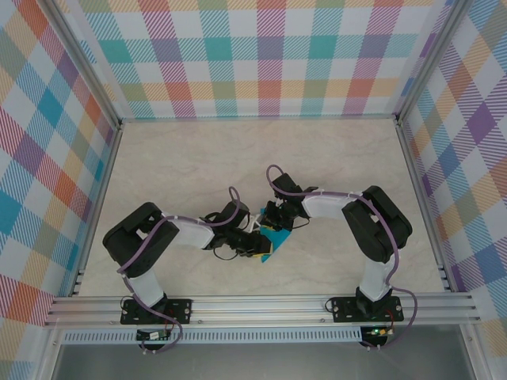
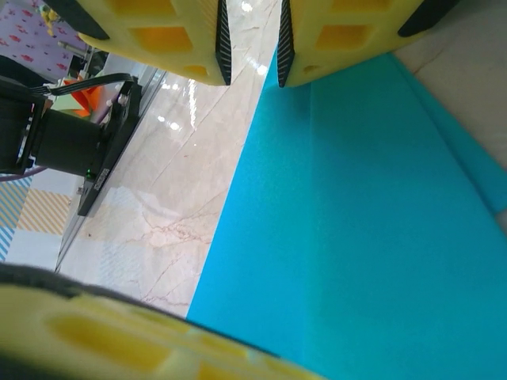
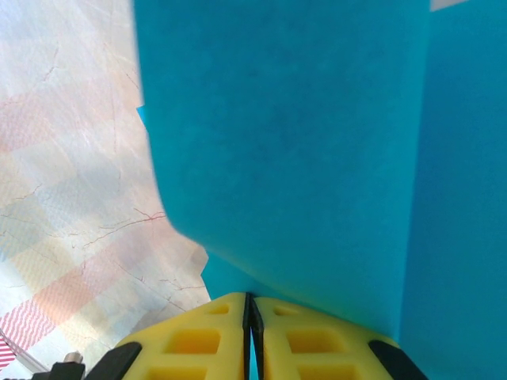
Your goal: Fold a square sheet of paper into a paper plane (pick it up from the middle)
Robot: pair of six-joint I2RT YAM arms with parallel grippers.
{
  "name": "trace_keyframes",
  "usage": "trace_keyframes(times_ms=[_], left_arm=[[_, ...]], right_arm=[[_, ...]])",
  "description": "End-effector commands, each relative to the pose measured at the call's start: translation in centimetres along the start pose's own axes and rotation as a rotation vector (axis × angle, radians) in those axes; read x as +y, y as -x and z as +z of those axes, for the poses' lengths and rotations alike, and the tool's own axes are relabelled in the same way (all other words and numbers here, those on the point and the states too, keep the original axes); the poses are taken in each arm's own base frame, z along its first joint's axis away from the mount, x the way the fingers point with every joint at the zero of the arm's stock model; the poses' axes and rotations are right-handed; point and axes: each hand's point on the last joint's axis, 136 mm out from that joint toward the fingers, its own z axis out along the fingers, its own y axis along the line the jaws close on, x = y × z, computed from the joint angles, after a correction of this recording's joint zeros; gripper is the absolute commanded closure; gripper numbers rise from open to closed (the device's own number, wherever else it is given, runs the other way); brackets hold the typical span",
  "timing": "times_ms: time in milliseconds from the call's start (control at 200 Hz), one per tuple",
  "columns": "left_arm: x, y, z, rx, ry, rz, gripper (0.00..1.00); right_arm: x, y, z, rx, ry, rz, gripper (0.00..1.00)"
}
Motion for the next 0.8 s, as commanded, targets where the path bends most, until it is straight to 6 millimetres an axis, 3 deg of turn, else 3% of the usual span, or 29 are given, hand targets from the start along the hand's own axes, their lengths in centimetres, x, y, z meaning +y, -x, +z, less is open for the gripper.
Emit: trace_keyframes(times_ms=[0,275,400,590,795], left_arm=[[3.6,-6.2,-0.2,0.194,0.12,-0.141,0.75],[3.2,-7.0,-1.1,0.223,0.136,-0.118,0.75],[2.6,-6.3,-1.5,0.187,0.14,-0.094,0.76],[0.0,-2.6,-2.7,0.02,0.146,-0.032,0.79],[-0.6,2.2,-4.3,-0.243,0.197,-0.043,0.82]], right_arm=[[-6.5,-1.9,1.6,0.045,-0.226,0.074,0.87],[-6.4,-1.8,1.7,0.047,-0.225,0.075,0.87],[-6.4,-1.9,1.7,0.047,-0.221,0.074,0.87],[-5.7,-1.6,1.5,0.041,-0.199,0.066,0.87],[-4.2,-1.2,0.9,0.026,-0.158,0.049,0.86]])
